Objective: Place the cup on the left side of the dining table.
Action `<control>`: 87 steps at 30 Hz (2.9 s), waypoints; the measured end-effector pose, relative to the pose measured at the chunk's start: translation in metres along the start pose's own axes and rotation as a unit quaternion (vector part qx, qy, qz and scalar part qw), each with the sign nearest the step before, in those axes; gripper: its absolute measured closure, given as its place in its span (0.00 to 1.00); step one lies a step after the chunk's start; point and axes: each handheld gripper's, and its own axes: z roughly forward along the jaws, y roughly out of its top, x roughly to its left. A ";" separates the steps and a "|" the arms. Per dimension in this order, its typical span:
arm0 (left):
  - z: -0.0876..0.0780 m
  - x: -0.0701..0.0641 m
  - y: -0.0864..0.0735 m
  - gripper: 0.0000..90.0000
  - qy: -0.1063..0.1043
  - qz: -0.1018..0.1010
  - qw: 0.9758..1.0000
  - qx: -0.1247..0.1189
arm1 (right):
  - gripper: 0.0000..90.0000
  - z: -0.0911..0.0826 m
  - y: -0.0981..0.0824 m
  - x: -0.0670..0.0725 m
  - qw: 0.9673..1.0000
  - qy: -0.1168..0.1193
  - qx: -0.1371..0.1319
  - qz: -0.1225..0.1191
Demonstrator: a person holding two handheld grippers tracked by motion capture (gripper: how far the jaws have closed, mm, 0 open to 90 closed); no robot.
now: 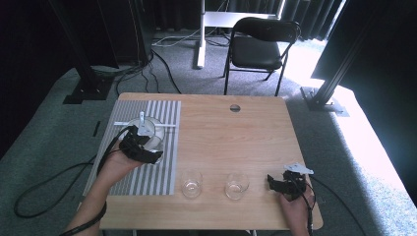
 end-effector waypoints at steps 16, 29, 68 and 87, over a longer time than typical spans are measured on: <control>-0.011 0.024 -0.035 0.21 0.024 -0.042 0.999 0.007 | 0.13 0.000 0.000 0.000 1.000 0.000 0.000 0.000; -0.010 0.038 -0.059 0.21 0.052 -0.078 0.995 0.018 | 0.13 0.000 0.000 0.000 1.000 0.000 0.000 -0.001; 0.019 0.040 -0.080 0.21 0.055 -0.140 0.988 0.037 | 0.13 0.000 0.000 0.000 1.000 0.000 0.000 -0.001; 0.024 0.035 -0.092 0.20 0.041 -0.139 0.989 0.011 | 0.13 0.000 0.000 0.000 1.000 0.000 0.000 -0.001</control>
